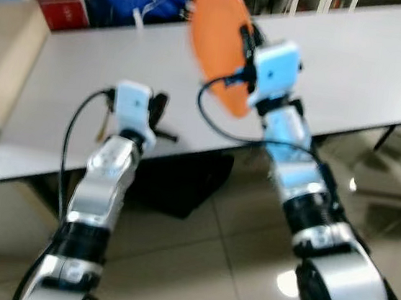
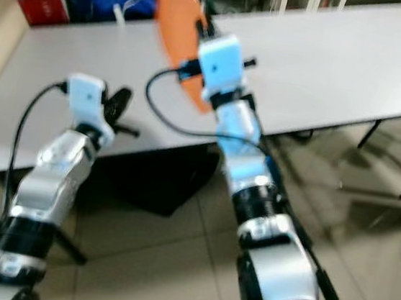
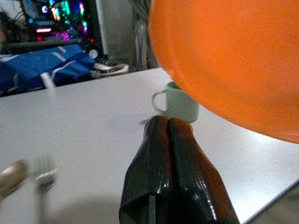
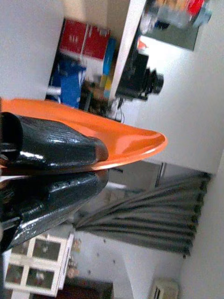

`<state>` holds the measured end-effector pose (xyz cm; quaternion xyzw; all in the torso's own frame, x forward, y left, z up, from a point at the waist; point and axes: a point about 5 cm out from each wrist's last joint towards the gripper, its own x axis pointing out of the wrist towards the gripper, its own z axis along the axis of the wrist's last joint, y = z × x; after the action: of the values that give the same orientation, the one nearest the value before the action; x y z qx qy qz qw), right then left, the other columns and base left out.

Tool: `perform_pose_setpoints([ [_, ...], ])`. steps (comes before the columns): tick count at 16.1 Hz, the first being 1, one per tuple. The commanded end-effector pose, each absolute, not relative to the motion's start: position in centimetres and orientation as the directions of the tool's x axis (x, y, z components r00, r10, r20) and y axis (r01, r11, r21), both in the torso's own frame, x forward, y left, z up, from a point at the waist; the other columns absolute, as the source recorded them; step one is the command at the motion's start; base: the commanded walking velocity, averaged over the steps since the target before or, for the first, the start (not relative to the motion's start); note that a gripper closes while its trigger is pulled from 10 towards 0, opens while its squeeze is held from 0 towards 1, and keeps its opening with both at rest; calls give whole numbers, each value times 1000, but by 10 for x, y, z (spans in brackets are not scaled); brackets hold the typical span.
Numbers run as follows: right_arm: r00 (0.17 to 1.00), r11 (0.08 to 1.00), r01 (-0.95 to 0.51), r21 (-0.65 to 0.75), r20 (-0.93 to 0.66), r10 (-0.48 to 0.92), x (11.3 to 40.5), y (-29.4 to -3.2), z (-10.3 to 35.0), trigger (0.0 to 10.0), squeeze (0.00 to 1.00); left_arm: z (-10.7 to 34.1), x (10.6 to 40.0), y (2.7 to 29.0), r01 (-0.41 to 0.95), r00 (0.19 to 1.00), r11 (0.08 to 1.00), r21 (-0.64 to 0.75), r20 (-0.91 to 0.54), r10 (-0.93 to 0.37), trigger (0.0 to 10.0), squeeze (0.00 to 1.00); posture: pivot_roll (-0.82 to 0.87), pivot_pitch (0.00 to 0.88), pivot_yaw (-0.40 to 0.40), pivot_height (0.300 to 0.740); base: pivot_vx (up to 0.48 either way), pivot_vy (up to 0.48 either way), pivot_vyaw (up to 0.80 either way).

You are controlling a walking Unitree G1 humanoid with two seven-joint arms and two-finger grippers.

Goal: Setting the table

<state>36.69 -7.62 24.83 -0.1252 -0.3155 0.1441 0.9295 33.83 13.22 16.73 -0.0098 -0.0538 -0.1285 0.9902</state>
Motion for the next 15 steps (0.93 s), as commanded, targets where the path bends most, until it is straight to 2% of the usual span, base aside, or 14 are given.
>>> perform_pose_setpoints([
  [1, 725, 933, -178, -313, 599, 339, 365, -73, 264, 0, 0, 171, 339, 138, 240, 964, 971, 2, 117, -239, 10000, 0, -86, 0, 92, 740, 458, 0, 0],
  [3, 734, 934, -181, -309, 589, 337, 367, -74, 263, 0, 0, 171, 341, 139, 230, 967, 973, -3, 118, -228, 10000, 0, -89, 0, 91, 740, 229, 0, 0],
  [4, 742, 937, -179, -302, 584, 330, 367, -74, 263, 10000, 0, 171, 341, 139, 225, 968, 974, -4, 114, -223, 10000, 0, -88, 0, 90, 740, 0, 0, 0],
  [10, 718, 909, -307, -283, 557, 416, 365, -56, 265, 10000, 0, 172, 341, 138, 226, 967, 974, -13, 121, -223, 10000, 0, -83, 0, 85, 740, 0, 0, 0],
  [12, 784, 917, -381, -114, 485, 386, 378, -52, 258, 10000, 0, 172, 341, 139, 223, 968, 975, -7, 121, -220, 10000, 0, -83, 0, 85, 740, 0, 0, 0],
  [15, 858, 911, -401, 95, 388, 336, 391, -54, 247, 10000, 0, 174, 338, 140, 216, 968, 976, -2, 131, -214, 10000, 0, -35, 0, 66, 740, 0, 0, 0],
])
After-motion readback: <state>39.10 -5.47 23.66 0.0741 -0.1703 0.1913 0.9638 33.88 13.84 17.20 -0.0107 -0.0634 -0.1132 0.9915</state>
